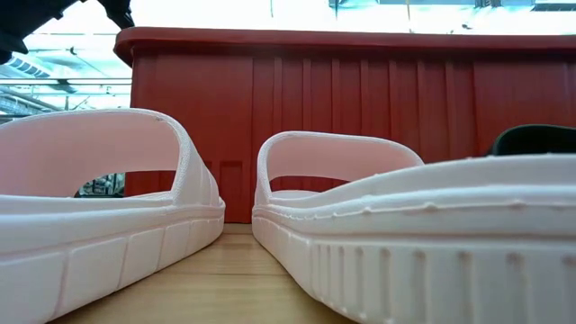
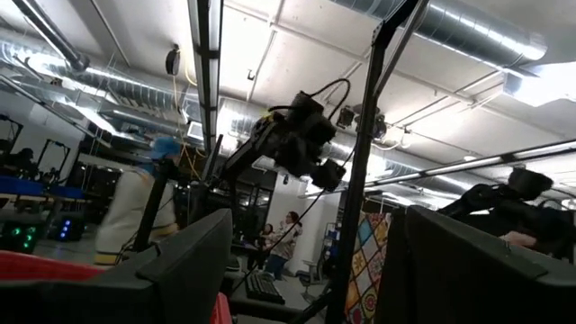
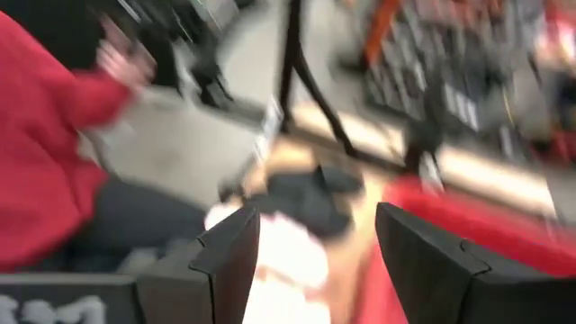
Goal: Pick and place slides into bin
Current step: Put the black slide into the red basket
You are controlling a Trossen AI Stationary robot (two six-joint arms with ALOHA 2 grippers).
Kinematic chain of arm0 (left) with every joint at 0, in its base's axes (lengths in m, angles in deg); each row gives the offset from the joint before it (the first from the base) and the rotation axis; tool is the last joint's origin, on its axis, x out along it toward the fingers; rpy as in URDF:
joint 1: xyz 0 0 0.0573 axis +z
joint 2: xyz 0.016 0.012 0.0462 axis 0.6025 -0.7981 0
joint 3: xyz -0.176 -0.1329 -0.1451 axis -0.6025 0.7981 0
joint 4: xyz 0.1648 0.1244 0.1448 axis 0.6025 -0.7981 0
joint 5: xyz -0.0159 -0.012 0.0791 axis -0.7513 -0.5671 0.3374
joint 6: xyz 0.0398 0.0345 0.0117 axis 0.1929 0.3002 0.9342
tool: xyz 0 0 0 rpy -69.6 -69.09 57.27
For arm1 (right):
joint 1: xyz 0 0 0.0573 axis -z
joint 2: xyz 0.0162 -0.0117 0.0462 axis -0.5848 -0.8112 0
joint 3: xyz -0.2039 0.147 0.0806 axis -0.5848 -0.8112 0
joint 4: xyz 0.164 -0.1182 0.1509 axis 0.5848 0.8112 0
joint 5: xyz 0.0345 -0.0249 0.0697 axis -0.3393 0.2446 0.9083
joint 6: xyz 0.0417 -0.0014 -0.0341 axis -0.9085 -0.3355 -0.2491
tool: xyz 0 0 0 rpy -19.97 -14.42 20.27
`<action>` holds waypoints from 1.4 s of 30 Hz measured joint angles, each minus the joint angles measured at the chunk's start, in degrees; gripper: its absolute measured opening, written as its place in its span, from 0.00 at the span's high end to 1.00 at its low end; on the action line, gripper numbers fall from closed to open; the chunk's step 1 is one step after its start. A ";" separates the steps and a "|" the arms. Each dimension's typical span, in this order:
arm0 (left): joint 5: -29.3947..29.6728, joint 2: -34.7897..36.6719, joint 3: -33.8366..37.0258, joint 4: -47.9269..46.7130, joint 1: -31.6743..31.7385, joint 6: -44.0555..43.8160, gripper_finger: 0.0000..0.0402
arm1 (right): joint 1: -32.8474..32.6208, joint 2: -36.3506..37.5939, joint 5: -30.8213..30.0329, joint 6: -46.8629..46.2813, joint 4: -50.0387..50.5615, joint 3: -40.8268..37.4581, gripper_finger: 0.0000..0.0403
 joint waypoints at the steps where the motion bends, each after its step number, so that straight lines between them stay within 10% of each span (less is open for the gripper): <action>1: 0.01 -0.01 0.02 -0.02 0.01 0.00 0.15 | -0.14 -0.41 -1.35 -1.97 2.49 0.00 0.47; 9: 0.01 0.01 0.02 0.05 0.01 -0.04 0.15 | -3.72 -3.68 -5.86 -11.56 16.16 0.00 0.47; 23: 0.02 0.01 0.02 0.07 0.01 -0.32 0.15 | -10.53 -14.02 -22.34 2.26 20.27 -1.85 0.55; 42: 0.04 0.01 0.02 -1.19 -0.01 -0.53 0.15 | -20.18 -22.77 -11.59 -30.29 32.80 -3.87 0.55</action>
